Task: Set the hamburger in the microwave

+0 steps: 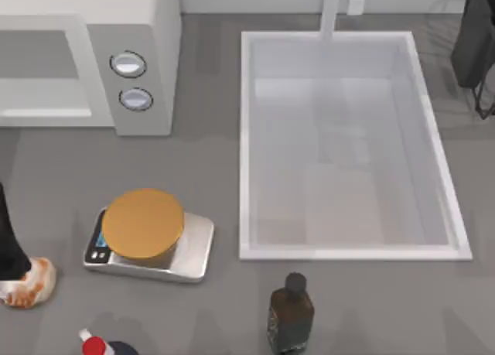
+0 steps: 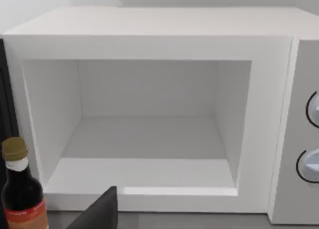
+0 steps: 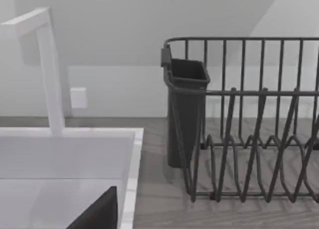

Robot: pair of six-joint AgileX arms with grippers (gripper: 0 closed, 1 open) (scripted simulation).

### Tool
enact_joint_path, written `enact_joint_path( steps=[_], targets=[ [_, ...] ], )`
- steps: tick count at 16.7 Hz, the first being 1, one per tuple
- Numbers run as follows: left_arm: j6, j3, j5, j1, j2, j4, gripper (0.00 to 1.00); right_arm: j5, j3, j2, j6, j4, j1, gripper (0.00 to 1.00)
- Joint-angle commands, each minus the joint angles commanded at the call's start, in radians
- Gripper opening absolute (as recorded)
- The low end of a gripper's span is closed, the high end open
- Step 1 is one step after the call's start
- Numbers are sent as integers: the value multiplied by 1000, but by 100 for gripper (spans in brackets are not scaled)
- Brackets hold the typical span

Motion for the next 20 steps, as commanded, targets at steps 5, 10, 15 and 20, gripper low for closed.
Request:
enact_joint_path(
  steps=[5, 10, 15, 20],
  targets=[
    [-6, 50, -3, 1, 65, -53, 100, 0, 0, 0, 0, 0, 0, 100],
    [-29, 252, -8, -1, 380, -263, 100, 0, 0, 0, 0, 0, 0, 100],
    [-58, 516, -5, -14, 851, -531, 100, 0, 0, 0, 0, 0, 0, 100],
    [-85, 758, 2, -29, 1280, -775, 100, 0, 0, 0, 0, 0, 0, 100]
  ],
)
